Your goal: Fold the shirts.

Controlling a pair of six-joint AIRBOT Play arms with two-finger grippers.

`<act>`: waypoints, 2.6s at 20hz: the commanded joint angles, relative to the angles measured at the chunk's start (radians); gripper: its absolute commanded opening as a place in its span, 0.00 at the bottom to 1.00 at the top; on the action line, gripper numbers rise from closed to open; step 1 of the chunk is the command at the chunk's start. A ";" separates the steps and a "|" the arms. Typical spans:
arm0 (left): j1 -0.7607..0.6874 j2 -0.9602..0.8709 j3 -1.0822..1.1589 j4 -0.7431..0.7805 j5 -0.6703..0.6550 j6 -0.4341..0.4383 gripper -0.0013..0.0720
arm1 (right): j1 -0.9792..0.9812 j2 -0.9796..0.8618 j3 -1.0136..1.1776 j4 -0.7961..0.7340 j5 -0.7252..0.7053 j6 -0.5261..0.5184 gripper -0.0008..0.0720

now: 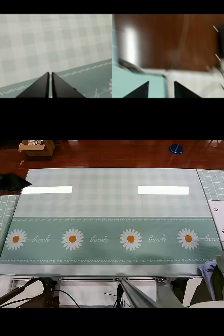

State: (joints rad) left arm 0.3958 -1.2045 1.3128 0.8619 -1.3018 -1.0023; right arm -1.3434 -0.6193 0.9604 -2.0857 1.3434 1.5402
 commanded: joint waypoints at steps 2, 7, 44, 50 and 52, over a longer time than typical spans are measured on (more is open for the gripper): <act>-0.072 -0.035 0.003 -0.046 0.118 0.006 0.56 | 0.231 -0.043 0.000 0.642 -0.285 -0.232 0.55; -0.339 -0.090 0.003 0.057 0.169 0.064 0.56 | 0.790 -0.231 0.000 0.787 -0.144 -0.257 0.55; -0.916 -0.198 0.003 0.698 0.037 -0.372 1.00 | 1.429 -0.395 0.000 0.539 0.067 -0.033 0.83; -0.916 -0.198 0.003 0.698 0.037 -0.372 1.00 | 1.429 -0.395 0.000 0.539 0.067 -0.033 0.83; -0.916 -0.198 0.003 0.698 0.037 -0.372 1.00 | 1.429 -0.395 0.000 0.539 0.067 -0.033 0.83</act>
